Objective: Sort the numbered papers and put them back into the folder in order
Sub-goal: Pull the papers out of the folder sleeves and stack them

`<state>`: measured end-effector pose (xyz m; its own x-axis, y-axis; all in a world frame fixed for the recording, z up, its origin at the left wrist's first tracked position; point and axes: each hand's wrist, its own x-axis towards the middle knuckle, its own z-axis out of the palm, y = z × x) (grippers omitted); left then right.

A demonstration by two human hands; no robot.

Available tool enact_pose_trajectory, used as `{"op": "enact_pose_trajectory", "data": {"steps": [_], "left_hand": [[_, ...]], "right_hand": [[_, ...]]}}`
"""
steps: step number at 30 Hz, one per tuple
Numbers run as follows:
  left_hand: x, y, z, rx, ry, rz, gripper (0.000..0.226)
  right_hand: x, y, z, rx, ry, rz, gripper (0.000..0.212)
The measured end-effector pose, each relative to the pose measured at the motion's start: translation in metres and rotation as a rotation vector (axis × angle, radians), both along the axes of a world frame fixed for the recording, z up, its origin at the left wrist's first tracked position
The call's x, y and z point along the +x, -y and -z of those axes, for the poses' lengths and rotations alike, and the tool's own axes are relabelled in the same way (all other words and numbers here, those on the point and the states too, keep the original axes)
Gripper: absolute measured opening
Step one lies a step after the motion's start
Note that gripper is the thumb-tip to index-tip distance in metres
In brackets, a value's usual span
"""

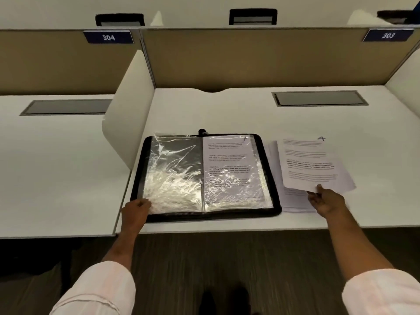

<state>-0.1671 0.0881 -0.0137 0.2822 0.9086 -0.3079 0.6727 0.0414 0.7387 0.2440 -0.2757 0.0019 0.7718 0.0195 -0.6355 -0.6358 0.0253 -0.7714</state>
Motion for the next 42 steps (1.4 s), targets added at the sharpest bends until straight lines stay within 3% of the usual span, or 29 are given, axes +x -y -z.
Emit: {"op": "enact_pose_trajectory", "data": {"steps": [6, 10, 14, 16, 18, 21, 24, 27, 30, 35, 42], "left_hand": [[0.004, -0.001, 0.005, 0.048, -0.083, 0.028, 0.034], [0.002, 0.0, 0.003, 0.093, -0.134, 0.048, 0.033], [0.004, 0.002, 0.004, 0.301, -0.208, 0.074, 0.036], [0.019, 0.006, 0.001, 0.378, -0.183, 0.099, 0.033], [0.042, 0.014, -0.001, 0.407, -0.153, 0.216, 0.034], [0.078, 0.034, -0.002, 0.422, -0.133, 0.479, 0.044], [0.11, 0.061, -0.003, 0.467, -0.147, 0.754, 0.051], [0.132, 0.081, 0.004, 0.489, -0.161, 0.941, 0.057], [0.141, 0.09, 0.017, 0.43, -0.197, 1.012, 0.063], [0.149, 0.091, 0.032, 0.531, -0.197, 1.003, 0.06], [0.159, 0.085, 0.027, 0.456, -0.152, 0.958, 0.024]], "right_hand": [[0.004, 0.007, 0.022, -0.077, -0.005, 0.004, 0.045], [0.0, 0.008, 0.021, -0.118, -0.064, 0.128, 0.049], [-0.022, 0.001, 0.019, -0.559, -0.041, 0.109, 0.073], [-0.051, -0.022, 0.006, -0.744, 0.189, -0.085, 0.057], [-0.083, -0.048, -0.002, -0.766, 0.48, -0.385, 0.039], [-0.129, -0.081, -0.001, -0.761, 0.749, -0.867, 0.046], [-0.159, -0.106, 0.01, -0.969, 0.813, -1.264, 0.058], [-0.176, -0.119, 0.016, -1.162, 0.738, -1.425, 0.06], [-0.181, -0.122, 0.024, -1.196, 0.707, -1.468, 0.06], [-0.171, -0.122, 0.031, -1.171, 0.816, -1.46, 0.075], [-0.165, -0.116, 0.03, -1.054, 1.02, -1.191, 0.082]]}}
